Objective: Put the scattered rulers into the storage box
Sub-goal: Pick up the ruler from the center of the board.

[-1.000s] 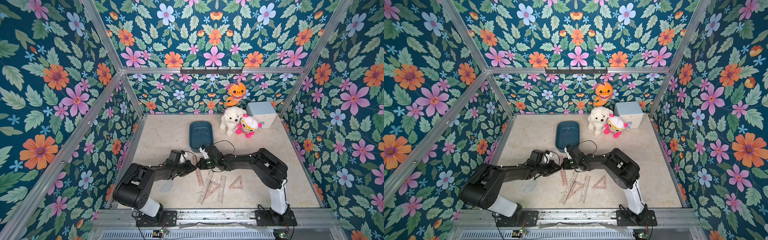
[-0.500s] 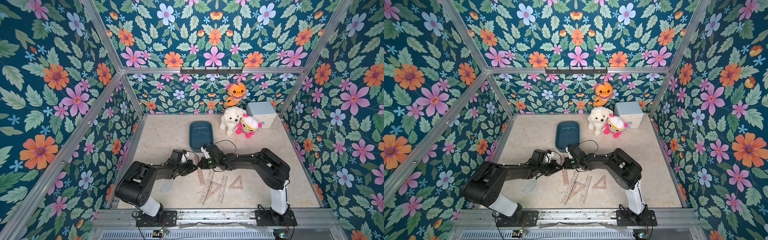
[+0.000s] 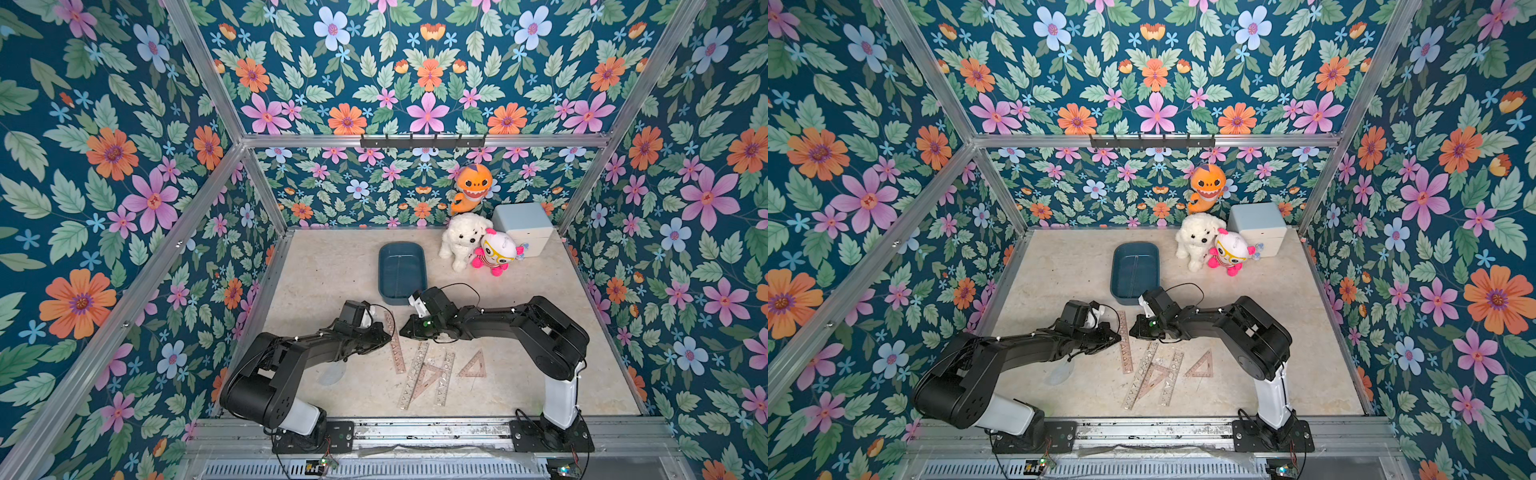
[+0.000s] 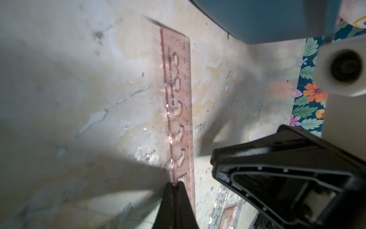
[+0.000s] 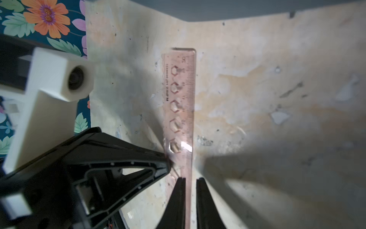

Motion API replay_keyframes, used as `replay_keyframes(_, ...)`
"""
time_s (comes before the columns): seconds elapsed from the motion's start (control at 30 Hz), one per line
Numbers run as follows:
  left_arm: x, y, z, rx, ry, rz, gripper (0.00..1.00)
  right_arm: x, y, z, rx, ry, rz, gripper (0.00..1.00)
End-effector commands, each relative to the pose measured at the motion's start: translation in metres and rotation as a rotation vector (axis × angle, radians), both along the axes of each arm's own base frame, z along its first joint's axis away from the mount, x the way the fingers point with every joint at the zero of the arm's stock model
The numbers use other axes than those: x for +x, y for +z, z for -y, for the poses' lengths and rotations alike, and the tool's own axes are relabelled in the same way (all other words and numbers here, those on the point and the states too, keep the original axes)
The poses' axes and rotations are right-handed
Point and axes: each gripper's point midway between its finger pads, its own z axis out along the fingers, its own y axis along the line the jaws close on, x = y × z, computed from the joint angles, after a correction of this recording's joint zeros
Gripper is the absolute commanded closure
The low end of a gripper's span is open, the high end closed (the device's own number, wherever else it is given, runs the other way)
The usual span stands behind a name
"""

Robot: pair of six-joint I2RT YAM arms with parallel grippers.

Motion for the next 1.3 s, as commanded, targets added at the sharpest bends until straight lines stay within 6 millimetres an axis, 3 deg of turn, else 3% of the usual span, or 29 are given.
replay_keyframes(0.0,-0.010,-0.008,-0.012,0.071,0.007,-0.035,1.00,0.003,0.010,-0.008,0.068,0.001,0.000,0.84)
replay_keyframes(0.53,0.003,0.046,0.000,-0.016,-0.025,0.097,1.00,0.030,0.071,0.009,0.140,-0.025,0.088,0.79)
replay_keyframes(0.73,0.009,0.073,0.017,-0.116,-0.079,0.134,1.00,0.031,0.098,0.012,0.212,0.047,0.150,0.63)
replay_keyframes(0.97,0.014,0.103,0.032,-0.215,-0.137,0.191,1.00,0.043,0.129,0.014,0.449,0.070,0.096,0.46)
replay_keyframes(1.27,0.015,0.117,0.038,-0.261,-0.163,0.218,1.00,0.051,0.136,0.008,0.573,0.078,0.017,0.41)
